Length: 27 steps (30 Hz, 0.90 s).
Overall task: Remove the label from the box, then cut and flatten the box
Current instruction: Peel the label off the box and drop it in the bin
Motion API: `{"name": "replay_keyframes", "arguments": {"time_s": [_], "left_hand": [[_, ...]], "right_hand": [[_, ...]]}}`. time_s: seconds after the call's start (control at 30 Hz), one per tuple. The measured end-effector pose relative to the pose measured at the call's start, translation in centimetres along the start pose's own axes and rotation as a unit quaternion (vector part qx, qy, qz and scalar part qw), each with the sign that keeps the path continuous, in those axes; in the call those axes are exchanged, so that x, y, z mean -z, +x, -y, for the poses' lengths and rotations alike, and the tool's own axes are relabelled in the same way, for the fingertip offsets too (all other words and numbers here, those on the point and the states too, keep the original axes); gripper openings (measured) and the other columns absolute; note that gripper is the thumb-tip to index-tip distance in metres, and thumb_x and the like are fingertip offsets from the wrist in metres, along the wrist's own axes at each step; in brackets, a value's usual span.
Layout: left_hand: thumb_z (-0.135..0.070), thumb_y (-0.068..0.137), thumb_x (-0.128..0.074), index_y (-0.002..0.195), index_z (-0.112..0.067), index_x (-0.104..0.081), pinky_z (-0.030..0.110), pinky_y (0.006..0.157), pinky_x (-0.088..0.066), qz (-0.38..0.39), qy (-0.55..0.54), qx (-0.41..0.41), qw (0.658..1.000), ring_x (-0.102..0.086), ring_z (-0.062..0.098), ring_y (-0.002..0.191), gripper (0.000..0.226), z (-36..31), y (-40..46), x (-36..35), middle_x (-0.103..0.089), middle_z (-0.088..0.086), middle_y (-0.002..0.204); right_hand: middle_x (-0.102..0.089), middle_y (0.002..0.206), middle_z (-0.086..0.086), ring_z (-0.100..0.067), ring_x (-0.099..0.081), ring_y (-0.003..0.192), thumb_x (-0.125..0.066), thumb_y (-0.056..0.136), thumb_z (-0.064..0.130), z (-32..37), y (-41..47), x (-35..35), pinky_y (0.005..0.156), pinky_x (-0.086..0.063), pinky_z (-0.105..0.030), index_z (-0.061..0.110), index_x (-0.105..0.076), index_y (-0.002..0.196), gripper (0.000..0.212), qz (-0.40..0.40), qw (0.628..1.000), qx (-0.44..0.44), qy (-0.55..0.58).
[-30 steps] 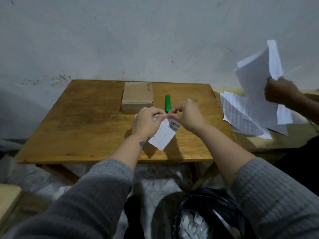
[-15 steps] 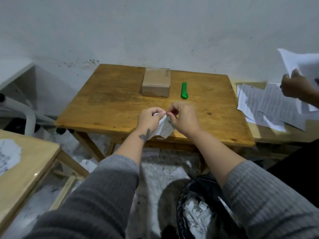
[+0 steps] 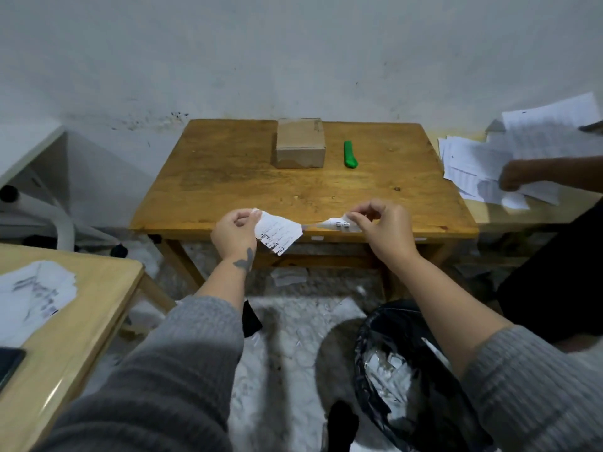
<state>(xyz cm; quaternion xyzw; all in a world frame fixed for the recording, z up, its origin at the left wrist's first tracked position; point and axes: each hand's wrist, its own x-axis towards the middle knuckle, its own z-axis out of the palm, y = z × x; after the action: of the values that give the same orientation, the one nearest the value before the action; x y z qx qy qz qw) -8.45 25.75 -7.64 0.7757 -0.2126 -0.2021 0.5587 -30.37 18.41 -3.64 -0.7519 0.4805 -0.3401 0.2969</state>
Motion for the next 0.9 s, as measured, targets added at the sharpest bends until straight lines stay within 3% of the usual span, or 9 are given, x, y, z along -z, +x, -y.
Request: {"name": "replay_keyframes", "arguments": {"time_s": [0.13,0.4,0.5,0.7,0.9], "left_hand": [[-0.024,0.086,-0.069,0.081,-0.018,-0.065,0.018,0.064,-0.041,-0.052,-0.017,0.009,0.998,-0.057,0.012,0.070,0.008,0.7,-1.8,0.3,-0.065,-0.002,0.076],[-0.024,0.085,-0.068,0.081,-0.020,-0.066,0.029,0.074,-0.050,-0.059,-0.019,-0.003,0.998,-0.059,0.015,0.072,0.007,0.9,-4.9,-0.6,-0.064,-0.002,0.074],[-0.025,0.087,-0.067,0.085,-0.017,-0.068,0.026,0.071,-0.046,0.018,-0.018,-0.014,1.000,-0.060,0.012,0.074,0.008,-0.2,-7.5,-2.3,-0.067,-0.001,0.079],[-0.027,0.086,-0.070,0.083,-0.020,-0.070,0.025,0.067,-0.048,0.224,-0.073,0.016,0.972,-0.063,0.012,0.077,0.007,-1.4,-12.5,-7.0,-0.070,-0.003,0.083],[-0.021,0.079,-0.076,0.095,-0.013,-0.072,0.030,0.070,-0.056,0.352,-0.087,0.064,0.930,-0.068,0.015,0.076,0.018,-1.4,-16.1,-8.9,-0.074,0.004,0.088]], "right_hand": [[-0.065,0.077,0.009,-0.001,-0.057,0.073,-0.068,0.085,0.022,0.1,-2.8,0.9,0.063,-0.043,-0.007,0.019,-0.070,0.084,0.004,-0.040,0.998,-0.036,0.025],[-0.066,0.078,0.010,-0.007,-0.060,0.078,-0.067,0.085,0.022,-0.6,-6.3,5.7,0.070,-0.046,-0.022,0.022,-0.070,0.081,0.005,-0.091,0.991,-0.087,0.050],[-0.068,0.079,0.009,-0.006,-0.063,0.077,-0.069,0.083,0.019,-1.1,-7.0,6.8,0.067,-0.046,-0.020,0.027,-0.068,0.074,0.012,-0.056,0.988,-0.100,0.100],[-0.072,0.084,-0.003,-0.012,-0.066,0.078,-0.070,0.082,0.014,-2.3,-7.3,6.9,0.071,-0.055,-0.027,0.011,-0.073,0.083,0.005,-0.029,0.983,-0.113,0.142],[-0.070,0.080,0.007,-0.011,-0.065,0.081,-0.071,0.082,0.019,-6.1,-7.3,8.4,0.073,-0.051,-0.029,0.024,-0.071,0.075,0.008,-0.017,0.987,-0.122,0.099]]}}
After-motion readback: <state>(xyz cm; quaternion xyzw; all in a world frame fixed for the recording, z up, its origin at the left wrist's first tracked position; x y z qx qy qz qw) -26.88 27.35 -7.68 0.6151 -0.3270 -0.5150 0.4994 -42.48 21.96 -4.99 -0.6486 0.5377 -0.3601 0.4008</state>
